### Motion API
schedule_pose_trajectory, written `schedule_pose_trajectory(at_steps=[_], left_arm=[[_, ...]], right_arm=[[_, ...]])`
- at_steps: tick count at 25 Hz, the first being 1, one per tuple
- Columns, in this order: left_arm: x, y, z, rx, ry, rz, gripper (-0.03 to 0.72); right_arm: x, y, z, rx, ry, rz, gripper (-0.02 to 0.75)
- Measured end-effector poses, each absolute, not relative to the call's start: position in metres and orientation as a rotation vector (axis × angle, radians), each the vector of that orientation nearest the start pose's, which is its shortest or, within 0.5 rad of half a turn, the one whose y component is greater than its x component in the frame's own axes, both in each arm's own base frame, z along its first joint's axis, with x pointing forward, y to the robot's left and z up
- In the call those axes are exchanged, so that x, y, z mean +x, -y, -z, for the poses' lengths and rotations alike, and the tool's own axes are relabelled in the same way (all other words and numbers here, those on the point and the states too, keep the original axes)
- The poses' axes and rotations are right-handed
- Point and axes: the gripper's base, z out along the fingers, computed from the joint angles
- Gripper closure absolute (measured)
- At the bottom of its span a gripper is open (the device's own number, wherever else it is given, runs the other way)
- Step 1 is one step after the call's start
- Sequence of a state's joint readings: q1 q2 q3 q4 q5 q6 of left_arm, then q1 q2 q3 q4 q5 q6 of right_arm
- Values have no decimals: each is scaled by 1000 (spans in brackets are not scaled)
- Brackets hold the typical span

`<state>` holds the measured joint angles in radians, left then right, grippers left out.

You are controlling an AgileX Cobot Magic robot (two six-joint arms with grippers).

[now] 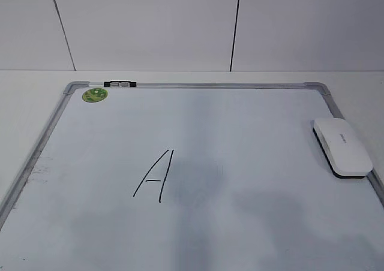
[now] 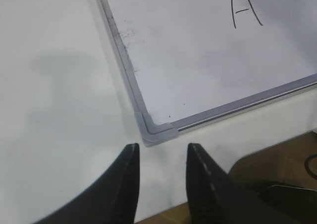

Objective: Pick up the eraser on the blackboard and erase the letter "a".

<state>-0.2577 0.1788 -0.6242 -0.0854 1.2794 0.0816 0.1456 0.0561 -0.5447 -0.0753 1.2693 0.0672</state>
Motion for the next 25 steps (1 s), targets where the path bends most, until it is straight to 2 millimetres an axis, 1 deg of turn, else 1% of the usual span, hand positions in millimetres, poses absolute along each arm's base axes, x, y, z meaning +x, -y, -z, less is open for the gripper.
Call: schedule_pose_trajectory(at_steps=[4, 8, 14, 16, 19, 25], left_arm=[[2, 7, -291, 400, -2282, 185, 449], [5, 5, -292, 392, -2262, 146, 450], [10, 5, -294, 379, -2204, 130, 453], [15, 5, -288, 376, -2192, 117, 453], [19, 4, -276, 381, -2224, 79, 453], [20, 3, -275, 380, -2225, 60, 453]], right_arm=[[-9, 11, -275, -72, -2211, 24, 178], [-4, 11, -273, -77, -2178, 36, 178], [-2, 11, -271, -79, -2172, 37, 178], [-2, 11, -271, -79, -2170, 37, 178], [-2, 11, -271, -79, -2166, 37, 178], [-2, 11, -271, -81, -2163, 38, 178]])
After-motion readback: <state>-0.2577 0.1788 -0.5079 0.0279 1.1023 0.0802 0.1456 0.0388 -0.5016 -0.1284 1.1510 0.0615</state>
